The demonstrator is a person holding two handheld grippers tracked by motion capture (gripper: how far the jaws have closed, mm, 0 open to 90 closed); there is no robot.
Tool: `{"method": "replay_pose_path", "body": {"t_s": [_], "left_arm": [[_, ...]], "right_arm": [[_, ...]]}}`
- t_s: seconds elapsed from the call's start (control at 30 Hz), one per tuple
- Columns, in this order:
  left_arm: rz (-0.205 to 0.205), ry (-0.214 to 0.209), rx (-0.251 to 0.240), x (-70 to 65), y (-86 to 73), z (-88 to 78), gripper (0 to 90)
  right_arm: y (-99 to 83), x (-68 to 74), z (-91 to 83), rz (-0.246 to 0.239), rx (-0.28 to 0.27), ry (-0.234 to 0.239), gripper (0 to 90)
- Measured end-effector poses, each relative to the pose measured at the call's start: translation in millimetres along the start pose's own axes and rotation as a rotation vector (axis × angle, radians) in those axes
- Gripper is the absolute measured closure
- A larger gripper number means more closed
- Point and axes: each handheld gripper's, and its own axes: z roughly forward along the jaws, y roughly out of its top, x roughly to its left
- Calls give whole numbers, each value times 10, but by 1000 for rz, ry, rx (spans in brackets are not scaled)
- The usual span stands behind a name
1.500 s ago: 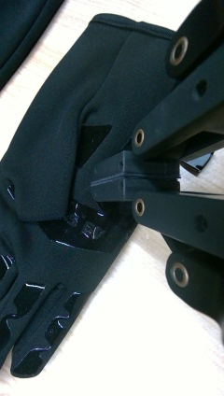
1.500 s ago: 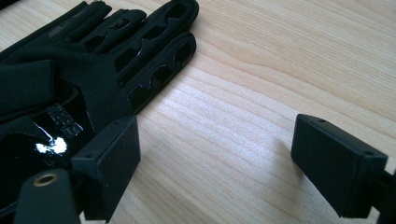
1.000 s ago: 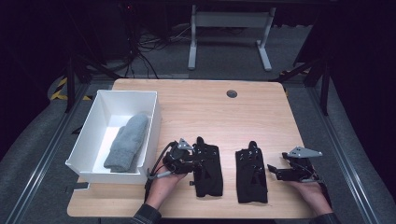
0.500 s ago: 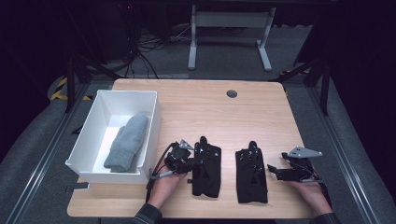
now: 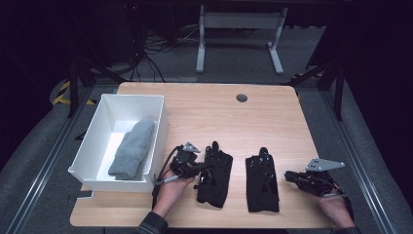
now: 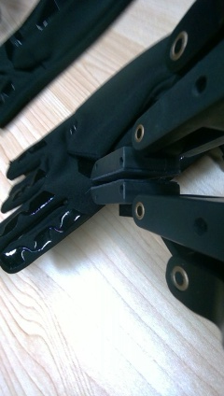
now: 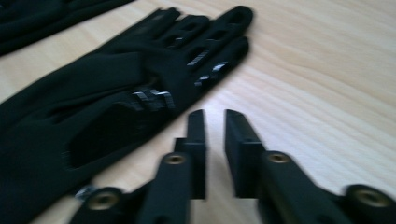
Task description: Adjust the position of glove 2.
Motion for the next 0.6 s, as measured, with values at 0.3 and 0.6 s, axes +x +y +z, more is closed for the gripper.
{"method": "replay_pose_path", "body": {"t_s": [0.3,0.6], "left_arm": [[-10,-34,-28,-1,40,-41,881],[-26,-84,-49,1,58,-72,882]], "right_arm": [[71,104,197,-45,64,80,900],[181,227,350,-75,74,129,900]]}}
